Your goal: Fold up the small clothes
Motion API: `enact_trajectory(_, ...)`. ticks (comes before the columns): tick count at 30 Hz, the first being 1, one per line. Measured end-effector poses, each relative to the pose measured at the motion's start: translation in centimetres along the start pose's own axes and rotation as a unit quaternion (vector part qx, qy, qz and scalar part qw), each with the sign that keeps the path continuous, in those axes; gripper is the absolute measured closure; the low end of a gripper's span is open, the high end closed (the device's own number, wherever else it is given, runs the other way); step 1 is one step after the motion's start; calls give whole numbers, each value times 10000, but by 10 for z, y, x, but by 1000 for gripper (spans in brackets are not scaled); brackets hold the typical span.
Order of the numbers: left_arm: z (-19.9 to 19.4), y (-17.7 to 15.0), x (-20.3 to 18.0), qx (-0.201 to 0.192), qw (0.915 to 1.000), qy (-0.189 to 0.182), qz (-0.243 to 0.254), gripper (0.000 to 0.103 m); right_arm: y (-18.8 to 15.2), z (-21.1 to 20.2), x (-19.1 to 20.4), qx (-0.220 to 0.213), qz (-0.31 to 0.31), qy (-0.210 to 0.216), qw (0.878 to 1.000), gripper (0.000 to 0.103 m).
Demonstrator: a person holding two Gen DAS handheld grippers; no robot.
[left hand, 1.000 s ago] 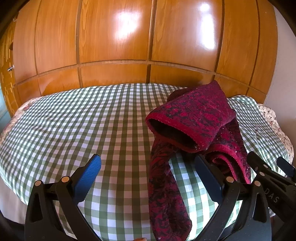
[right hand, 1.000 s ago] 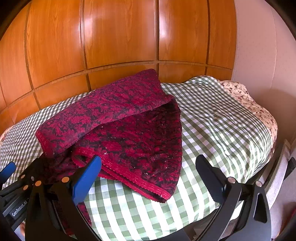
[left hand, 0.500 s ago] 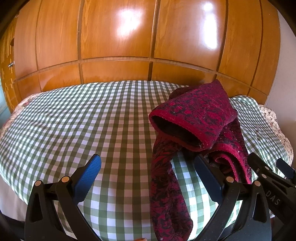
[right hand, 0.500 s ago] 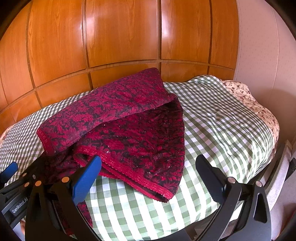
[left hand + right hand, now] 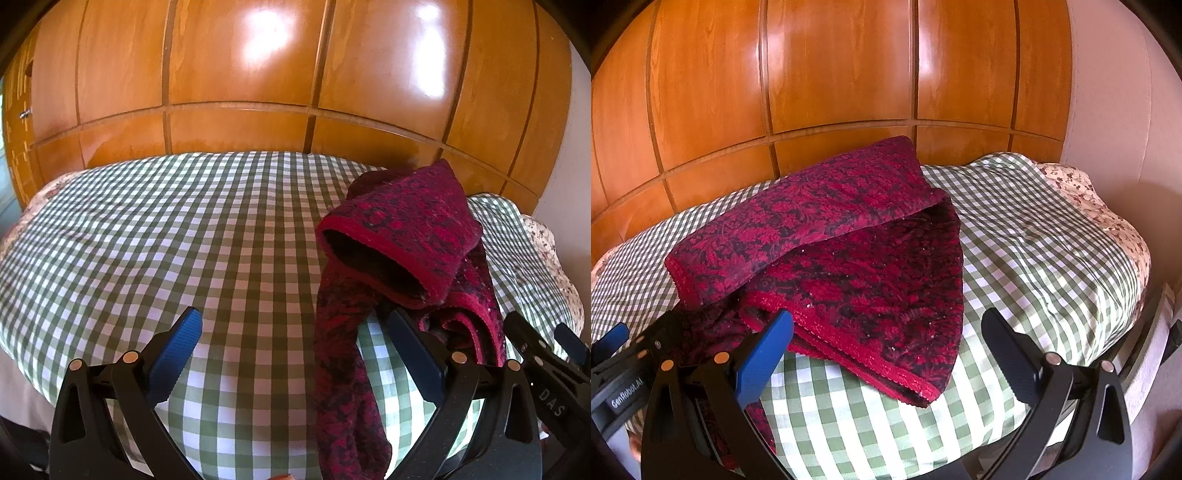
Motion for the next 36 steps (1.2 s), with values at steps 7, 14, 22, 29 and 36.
enact_trajectory(7, 6, 8, -6, 79, 9996, -136, 242, 3, 7, 5, 0, -27, -22, 181, 9998, 2)
enact_trajectory(14, 11, 1, -10, 269, 9931, -545, 999, 3, 21, 18, -7, 151, 701, 1416, 9873, 2)
enact_trajectory(22, 21, -23, -3, 768, 9891, -903, 876, 26, 53, 65, 13, 668, 1781, 2605, 9465, 13)
enact_trajectory(29, 34, -40, -13, 1206, 9812, -1181, 940, 89, 72, 109, 38, 1053, 1865, 2789, 9361, 57)
enact_trajectory(36, 23, -1, 9, 885, 9859, -1310, 545, 91, 93, 88, 10, 822, 1272, 2889, 9453, 89)
Point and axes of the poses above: each gripper's, at about its wrist camera, not at the fingertips, and z roughly the way its jaws point, x to its left, y to its top, the point moved 8 cm from there along z, roughly the way its jaws point, and after that the axes turned 4 degrees about -z, right-handed, at the moved point
